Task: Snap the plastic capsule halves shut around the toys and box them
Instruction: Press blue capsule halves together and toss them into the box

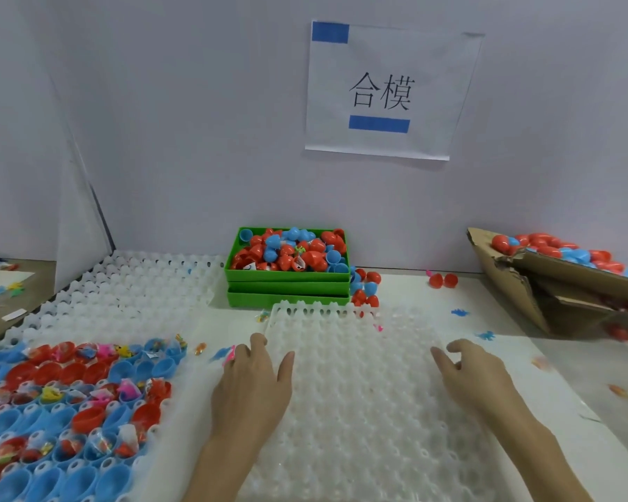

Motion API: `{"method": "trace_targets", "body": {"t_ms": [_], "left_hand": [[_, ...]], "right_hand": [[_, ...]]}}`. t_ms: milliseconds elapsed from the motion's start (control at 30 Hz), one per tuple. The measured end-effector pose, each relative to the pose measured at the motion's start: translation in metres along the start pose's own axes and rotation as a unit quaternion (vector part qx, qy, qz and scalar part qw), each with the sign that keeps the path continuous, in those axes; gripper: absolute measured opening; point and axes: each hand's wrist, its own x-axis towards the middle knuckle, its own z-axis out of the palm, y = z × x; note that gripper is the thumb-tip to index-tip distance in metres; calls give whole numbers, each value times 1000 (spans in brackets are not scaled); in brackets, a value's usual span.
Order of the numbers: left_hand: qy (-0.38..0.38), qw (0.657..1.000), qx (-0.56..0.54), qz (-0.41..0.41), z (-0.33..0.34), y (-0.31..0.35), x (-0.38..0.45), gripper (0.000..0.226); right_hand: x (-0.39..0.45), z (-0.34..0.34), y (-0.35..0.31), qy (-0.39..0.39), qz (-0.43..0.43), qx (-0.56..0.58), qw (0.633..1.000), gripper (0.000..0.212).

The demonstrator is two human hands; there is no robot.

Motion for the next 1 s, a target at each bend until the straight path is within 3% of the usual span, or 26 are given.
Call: {"method": "trace_targets", "body": {"t_ms": [100, 200, 267, 367, 467, 567, 633, 767, 900, 933, 1000], "left_hand": [[-21, 998, -62, -15, -2, 0, 2, 43], [-33, 975, -213, -50, -11, -3, 7, 35], [-35, 942, -324, -73, -19, -5, 9, 30], [-40, 908, -410, -75, -27, -5, 5, 29], [-56, 890, -445, -85, -32, -3, 5, 22], [-74, 790, -584, -170, -36, -7, 10, 32], [-56, 766, -602, -217, -31, -11, 14, 34], [-53, 822, -524, -216, -11, -10, 13, 30], [-71, 928, -348, -115, 2, -4, 7, 38], [-60, 955, -280, -71, 3, -3, 3, 39], [-38, 977, -210, 18, 4, -1, -6, 30]], "right_hand": [[2, -4, 5, -39, 28, 66, 997, 58], [3, -21, 14, -82, 68, 169, 980, 63], [4, -37, 19, -130, 88, 266, 951, 59], [5, -51, 23, -191, 102, 378, 900, 77], [4, -57, 22, -150, 80, 321, 932, 87], [-2, -73, 17, -124, 108, 342, 925, 88], [-8, -77, 8, -135, 132, 393, 900, 86], [-22, -58, -37, -175, 59, 494, 850, 65], [-36, -23, -135, -235, -67, 610, 753, 43], [-39, -14, -167, -232, -87, 619, 745, 39], [-35, 11, -230, -208, -104, 616, 753, 37]]}}
